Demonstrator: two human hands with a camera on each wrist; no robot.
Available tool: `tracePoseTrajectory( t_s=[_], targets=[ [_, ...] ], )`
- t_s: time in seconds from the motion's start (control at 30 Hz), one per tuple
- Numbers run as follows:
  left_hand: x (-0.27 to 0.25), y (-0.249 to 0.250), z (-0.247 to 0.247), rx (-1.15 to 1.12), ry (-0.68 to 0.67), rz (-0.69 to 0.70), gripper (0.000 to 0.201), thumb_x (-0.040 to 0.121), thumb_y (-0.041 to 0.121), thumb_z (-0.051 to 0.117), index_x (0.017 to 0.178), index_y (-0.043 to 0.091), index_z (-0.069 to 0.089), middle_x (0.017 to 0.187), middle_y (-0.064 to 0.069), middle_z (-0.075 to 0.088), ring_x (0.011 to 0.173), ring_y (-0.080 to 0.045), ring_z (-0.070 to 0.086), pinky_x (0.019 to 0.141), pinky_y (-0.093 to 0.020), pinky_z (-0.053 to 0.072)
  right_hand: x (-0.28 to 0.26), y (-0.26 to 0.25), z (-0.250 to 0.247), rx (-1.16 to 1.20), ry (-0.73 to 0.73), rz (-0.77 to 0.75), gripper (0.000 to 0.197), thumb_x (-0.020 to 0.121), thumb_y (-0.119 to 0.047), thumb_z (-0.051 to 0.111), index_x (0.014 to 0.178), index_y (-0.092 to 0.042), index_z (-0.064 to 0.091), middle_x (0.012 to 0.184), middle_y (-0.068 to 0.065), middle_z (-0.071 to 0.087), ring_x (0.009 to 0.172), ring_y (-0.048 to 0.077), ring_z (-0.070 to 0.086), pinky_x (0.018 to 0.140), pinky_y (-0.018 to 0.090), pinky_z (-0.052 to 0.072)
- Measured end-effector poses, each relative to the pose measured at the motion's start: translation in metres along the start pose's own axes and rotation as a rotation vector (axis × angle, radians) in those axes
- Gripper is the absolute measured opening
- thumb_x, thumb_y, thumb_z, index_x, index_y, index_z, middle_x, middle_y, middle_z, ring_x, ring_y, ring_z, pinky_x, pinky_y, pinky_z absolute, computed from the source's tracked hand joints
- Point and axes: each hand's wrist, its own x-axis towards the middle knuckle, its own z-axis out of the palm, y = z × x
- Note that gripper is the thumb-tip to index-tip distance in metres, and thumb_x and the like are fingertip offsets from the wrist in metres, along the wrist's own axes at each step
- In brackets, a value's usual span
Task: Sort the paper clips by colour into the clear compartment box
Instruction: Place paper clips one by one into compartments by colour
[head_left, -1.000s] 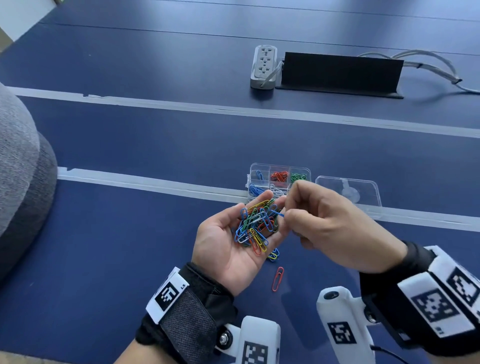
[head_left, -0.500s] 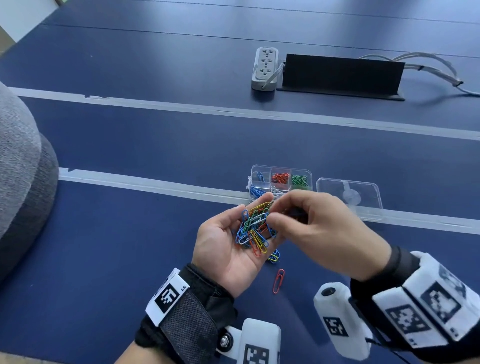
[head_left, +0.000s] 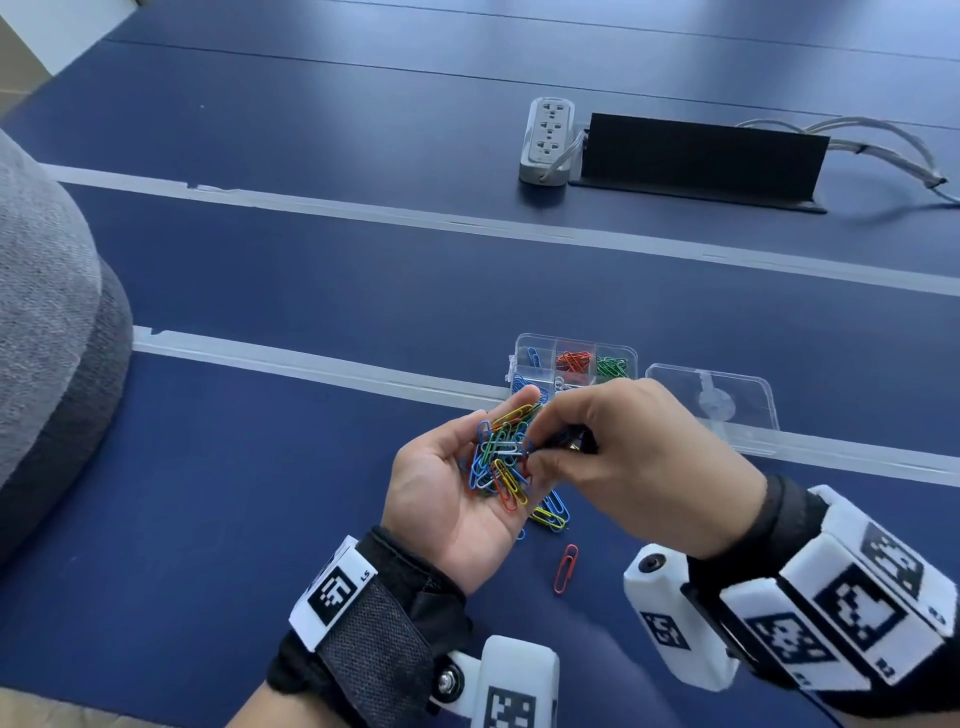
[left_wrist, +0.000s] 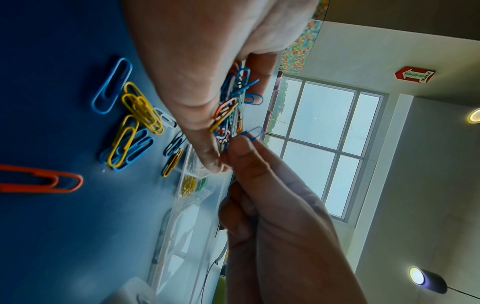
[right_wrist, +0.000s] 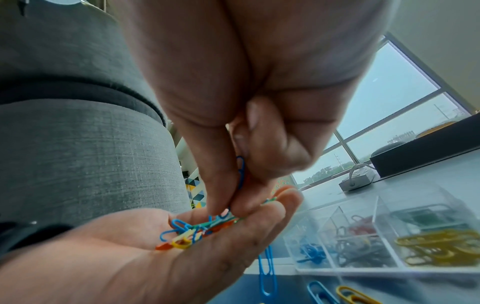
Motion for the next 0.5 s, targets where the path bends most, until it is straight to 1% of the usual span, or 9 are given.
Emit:
tracePoseTrajectory(
  t_s=[0.03, 0.07, 0.1, 0.13, 0.17, 0.23, 0.33, 0.4, 0.5],
  targets=[
    [0.001, 0.001, 0.0, 0.006, -0.005, 0.003, 0.043, 0.079, 0.014, 0.045, 0.112, -0.007, 0.063, 0.102, -0.024, 0.067, 0.081, -0.035, 0.07, 0.065, -0.038, 0.059, 0.003, -0.001, -0.002, 0.015, -0.006, -0.006, 0.008, 0.077, -0.02, 0.069, 0.084, -0.022, 0.072, 0.069, -0.009, 0.064, 0.063, 0.004, 0.051, 0.061, 0.01, 0.037],
    [0.001, 0.002, -0.001, 0.012, -0.01, 0.009, 0.044, 0.079, 0.014, 0.045, 0.115, -0.007, 0.062, 0.106, -0.023, 0.067, 0.085, -0.034, 0.07, 0.072, -0.042, 0.059, 0.007, -0.002, -0.005, 0.037, -0.004, -0.007, 0.007, 0.078, -0.019, 0.068, 0.083, -0.02, 0.072, 0.066, -0.011, 0.063, 0.06, 0.002, 0.052, 0.06, 0.009, 0.038],
    [0.001, 0.003, -0.002, 0.019, -0.014, 0.014, 0.045, 0.08, 0.014, 0.045, 0.116, -0.007, 0.061, 0.109, -0.023, 0.067, 0.091, -0.034, 0.069, 0.082, -0.047, 0.057, 0.012, -0.003, -0.009, 0.058, 0.006, -0.002, 0.006, 0.078, -0.018, 0.067, 0.081, -0.02, 0.073, 0.063, -0.012, 0.062, 0.057, 0.0, 0.053, 0.059, 0.008, 0.039],
    [0.001, 0.004, -0.003, 0.028, -0.014, 0.017, 0.044, 0.08, 0.013, 0.045, 0.114, -0.007, 0.063, 0.111, -0.022, 0.067, 0.096, -0.034, 0.068, 0.088, -0.049, 0.052, 0.018, -0.003, -0.015, 0.063, 0.024, 0.003, 0.007, 0.078, -0.017, 0.067, 0.079, -0.021, 0.073, 0.061, -0.014, 0.062, 0.056, -0.001, 0.053, 0.059, 0.007, 0.039],
    [0.001, 0.005, -0.004, 0.036, -0.011, 0.016, 0.041, 0.079, 0.014, 0.046, 0.109, -0.006, 0.066, 0.111, -0.022, 0.067, 0.099, -0.035, 0.067, 0.091, -0.05, 0.049, 0.026, -0.003, -0.021, 0.042, 0.042, 0.008, 0.008, 0.078, -0.017, 0.066, 0.079, -0.021, 0.073, 0.061, -0.014, 0.061, 0.056, 0.0, 0.053, 0.059, 0.007, 0.039],
    [-0.001, 0.005, -0.005, 0.04, -0.015, 0.007, 0.038, 0.078, 0.014, 0.046, 0.101, -0.005, 0.07, 0.111, -0.024, 0.067, 0.105, -0.038, 0.064, 0.09, -0.049, 0.049, 0.042, -0.002, -0.032, -0.063, 0.07, 0.015, 0.01, 0.079, -0.017, 0.064, 0.081, -0.019, 0.074, 0.069, -0.01, 0.065, 0.064, 0.003, 0.055, 0.06, 0.008, 0.038],
    [-0.003, 0.006, -0.005, 0.032, -0.015, 0.005, 0.039, 0.079, 0.014, 0.045, 0.1, -0.006, 0.07, 0.114, -0.025, 0.066, 0.109, -0.04, 0.062, 0.089, -0.05, 0.049, 0.072, 0.003, -0.038, -0.265, 0.067, 0.039, 0.015, 0.081, -0.014, 0.059, 0.086, -0.012, 0.074, 0.089, 0.005, 0.072, 0.085, 0.021, 0.064, 0.077, 0.023, 0.05],
    [-0.004, 0.006, -0.005, 0.027, -0.015, 0.004, 0.039, 0.079, 0.015, 0.045, 0.1, -0.006, 0.07, 0.113, -0.025, 0.066, 0.106, -0.04, 0.064, 0.089, -0.05, 0.049, 0.091, 0.006, -0.034, -0.365, 0.036, 0.082, 0.016, 0.081, -0.014, 0.059, 0.089, -0.009, 0.073, 0.093, 0.012, 0.072, 0.088, 0.029, 0.065, 0.08, 0.033, 0.054],
    [-0.006, 0.008, -0.005, 0.017, -0.016, 0.013, 0.039, 0.079, 0.015, 0.045, 0.101, -0.006, 0.07, 0.113, -0.025, 0.066, 0.103, -0.039, 0.065, 0.089, -0.05, 0.049, 0.102, 0.007, -0.025, -0.452, 0.004, 0.081, 0.018, 0.079, -0.007, 0.057, 0.091, -0.008, 0.071, 0.095, 0.015, 0.07, 0.087, 0.032, 0.065, 0.079, 0.035, 0.055]
  ],
)
